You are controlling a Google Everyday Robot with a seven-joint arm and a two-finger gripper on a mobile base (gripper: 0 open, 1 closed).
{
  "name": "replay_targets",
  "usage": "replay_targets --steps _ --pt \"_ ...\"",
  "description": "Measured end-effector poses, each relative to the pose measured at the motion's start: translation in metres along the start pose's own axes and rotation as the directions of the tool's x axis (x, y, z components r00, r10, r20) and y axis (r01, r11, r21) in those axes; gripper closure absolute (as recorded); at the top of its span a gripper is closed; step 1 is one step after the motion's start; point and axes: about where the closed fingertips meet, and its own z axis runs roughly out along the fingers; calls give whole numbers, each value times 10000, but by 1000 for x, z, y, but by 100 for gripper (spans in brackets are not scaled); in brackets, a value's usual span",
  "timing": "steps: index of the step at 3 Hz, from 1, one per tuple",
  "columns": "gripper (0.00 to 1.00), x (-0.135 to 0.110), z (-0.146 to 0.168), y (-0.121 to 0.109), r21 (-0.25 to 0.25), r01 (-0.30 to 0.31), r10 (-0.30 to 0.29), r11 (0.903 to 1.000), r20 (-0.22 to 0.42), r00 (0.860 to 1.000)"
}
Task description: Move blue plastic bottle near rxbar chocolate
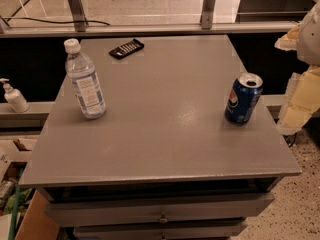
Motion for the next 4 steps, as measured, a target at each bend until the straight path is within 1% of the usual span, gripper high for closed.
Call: replay_targets --steps 1,2,3,4 --pt "0 0 0 0 2 0 0 10000 1 10000" --pt "0 -12 -1 5 134 -320 314 9994 446 9985" --pt "0 -34 5 20 -46 -864 863 9962 1219 9888" --pt "0 -65 10 40 -499 -1033 1111 9934 1963 9742"
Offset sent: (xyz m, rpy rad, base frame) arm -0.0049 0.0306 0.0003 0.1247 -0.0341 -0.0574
